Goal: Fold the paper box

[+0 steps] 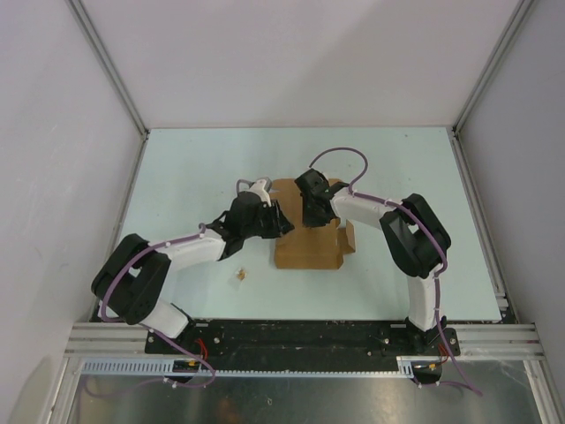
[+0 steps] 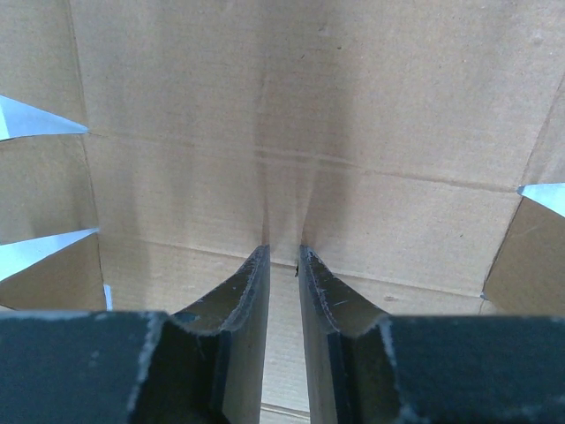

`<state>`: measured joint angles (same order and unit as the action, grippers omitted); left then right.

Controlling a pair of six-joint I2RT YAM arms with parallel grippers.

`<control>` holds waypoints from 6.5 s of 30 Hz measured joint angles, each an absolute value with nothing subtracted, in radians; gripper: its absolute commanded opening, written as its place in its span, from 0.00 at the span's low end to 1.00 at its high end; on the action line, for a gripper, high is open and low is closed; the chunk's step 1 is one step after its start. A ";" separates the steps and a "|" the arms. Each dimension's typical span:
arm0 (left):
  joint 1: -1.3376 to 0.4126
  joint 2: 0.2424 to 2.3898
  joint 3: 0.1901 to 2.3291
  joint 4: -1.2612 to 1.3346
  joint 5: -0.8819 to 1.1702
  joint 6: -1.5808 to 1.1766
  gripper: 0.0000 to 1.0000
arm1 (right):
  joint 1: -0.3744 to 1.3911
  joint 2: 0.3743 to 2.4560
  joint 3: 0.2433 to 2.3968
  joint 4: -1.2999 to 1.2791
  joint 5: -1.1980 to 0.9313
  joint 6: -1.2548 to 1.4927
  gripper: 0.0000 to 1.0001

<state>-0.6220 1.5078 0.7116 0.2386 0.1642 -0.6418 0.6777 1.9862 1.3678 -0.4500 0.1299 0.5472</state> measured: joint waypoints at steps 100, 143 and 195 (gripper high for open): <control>-0.553 1.519 0.615 0.260 0.169 -0.700 0.39 | 0.606 1.946 1.306 -0.454 0.227 0.477 0.25; -0.625 1.571 0.704 0.142 0.086 -0.634 0.67 | 0.601 1.946 1.303 -0.442 0.238 0.477 0.25; -0.672 1.596 0.782 0.050 0.046 -0.592 0.46 | 0.596 1.946 1.302 -0.440 0.227 0.473 0.25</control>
<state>-0.6720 1.5955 0.7818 0.0502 0.0456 -0.5919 0.5961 1.9461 1.3018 -0.4400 0.2272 0.4732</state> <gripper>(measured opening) 0.540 0.250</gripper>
